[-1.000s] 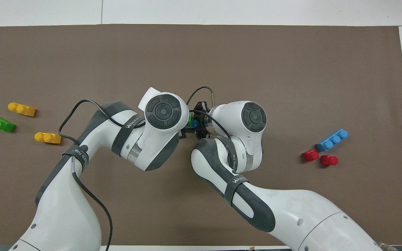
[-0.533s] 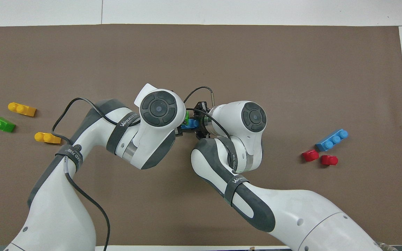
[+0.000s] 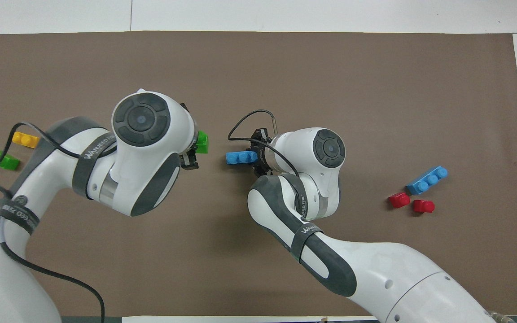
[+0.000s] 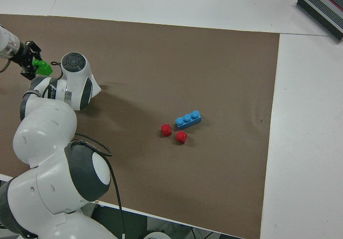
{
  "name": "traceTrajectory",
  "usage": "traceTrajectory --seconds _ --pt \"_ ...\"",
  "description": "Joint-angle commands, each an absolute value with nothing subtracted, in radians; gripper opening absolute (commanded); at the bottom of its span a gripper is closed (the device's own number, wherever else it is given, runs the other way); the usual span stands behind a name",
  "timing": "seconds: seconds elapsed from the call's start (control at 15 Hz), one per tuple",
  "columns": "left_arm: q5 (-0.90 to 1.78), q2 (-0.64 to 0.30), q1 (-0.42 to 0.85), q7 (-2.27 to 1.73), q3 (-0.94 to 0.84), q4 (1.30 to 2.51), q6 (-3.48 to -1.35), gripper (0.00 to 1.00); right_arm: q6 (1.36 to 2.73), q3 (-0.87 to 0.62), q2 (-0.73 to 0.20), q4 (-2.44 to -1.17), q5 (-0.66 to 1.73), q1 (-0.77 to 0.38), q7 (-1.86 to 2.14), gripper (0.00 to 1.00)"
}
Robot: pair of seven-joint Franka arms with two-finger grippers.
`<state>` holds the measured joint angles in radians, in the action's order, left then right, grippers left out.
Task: Remove green block with left arm and hold with right
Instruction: 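Carry the green block outward with the left gripper while the right gripper carries blue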
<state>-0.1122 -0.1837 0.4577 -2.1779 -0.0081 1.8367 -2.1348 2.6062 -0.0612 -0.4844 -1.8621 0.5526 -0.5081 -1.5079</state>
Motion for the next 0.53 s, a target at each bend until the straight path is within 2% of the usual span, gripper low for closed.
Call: traceTrajectory --seconds 0.0,0.27,0.47 --pt "-0.074 -0.147 0.338 -2.022 -0.014 1.847 -2.112 0.00 2.501 -0.063 -0.463 -1.812 0.455 -0.396 -1.341 0.00" --pt "-0.052 -0.149 0.178 -1.751 -0.014 1.864 -2.173 0.00 2.347 -0.064 -0.425 -1.749 0.252 -0.204 -1.042 0.00" --pt "-0.003 -0.166 0.054 -1.475 -0.012 1.914 -2.294 0.00 2.333 -0.066 -0.422 -1.761 0.198 -0.031 -0.763 0.00"
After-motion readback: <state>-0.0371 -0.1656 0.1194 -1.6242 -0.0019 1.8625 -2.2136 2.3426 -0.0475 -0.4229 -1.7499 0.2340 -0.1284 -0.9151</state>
